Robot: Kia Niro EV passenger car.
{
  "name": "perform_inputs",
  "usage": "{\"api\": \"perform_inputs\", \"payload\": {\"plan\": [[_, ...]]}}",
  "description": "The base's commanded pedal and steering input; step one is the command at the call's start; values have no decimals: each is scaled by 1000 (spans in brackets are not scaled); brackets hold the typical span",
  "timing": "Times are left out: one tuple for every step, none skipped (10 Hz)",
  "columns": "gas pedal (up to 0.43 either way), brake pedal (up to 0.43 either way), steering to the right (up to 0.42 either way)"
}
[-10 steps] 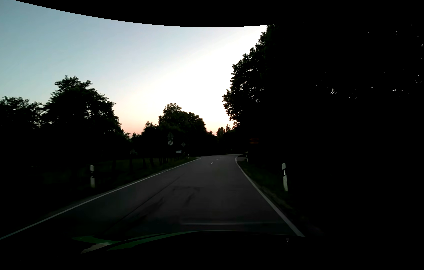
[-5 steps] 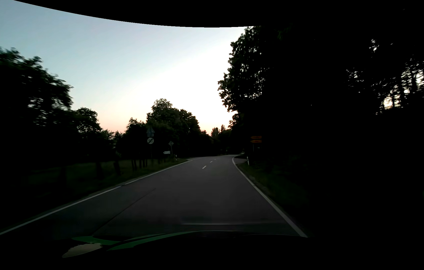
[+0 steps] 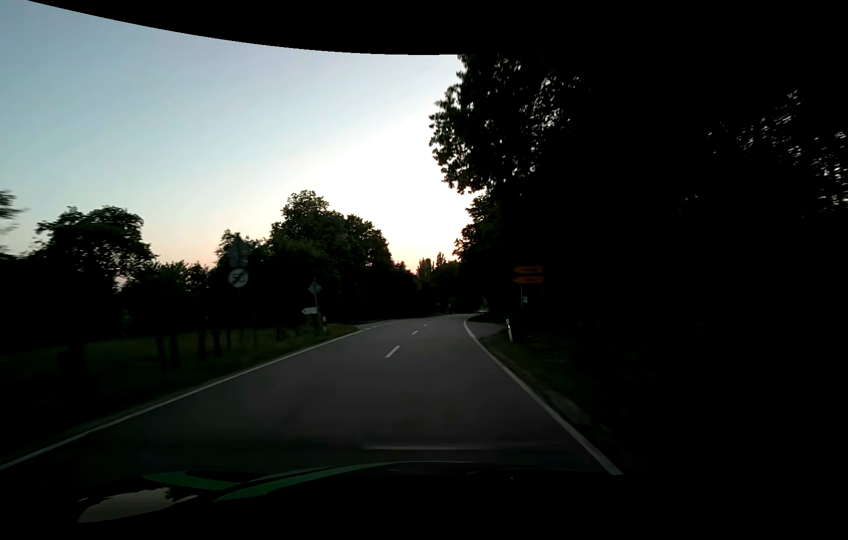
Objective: Follow the waypoints while adhering to traffic rules and regulations
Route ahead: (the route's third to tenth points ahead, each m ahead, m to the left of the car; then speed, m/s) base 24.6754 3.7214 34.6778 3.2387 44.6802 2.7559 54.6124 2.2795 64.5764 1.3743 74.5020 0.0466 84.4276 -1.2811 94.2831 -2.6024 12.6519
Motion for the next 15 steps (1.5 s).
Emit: {"api": "perform_inputs", "payload": {"plan": [[0,0,4],[0,0,4],[0,0,5],[0,0,5],[0,0,5],[0,0,5],[0,0,5],[0,0,6],[0,0,8],[0,0,8],[0,0,8],[0,0,6],[0,0,5],[0,0,5],[240,0,6]]}}
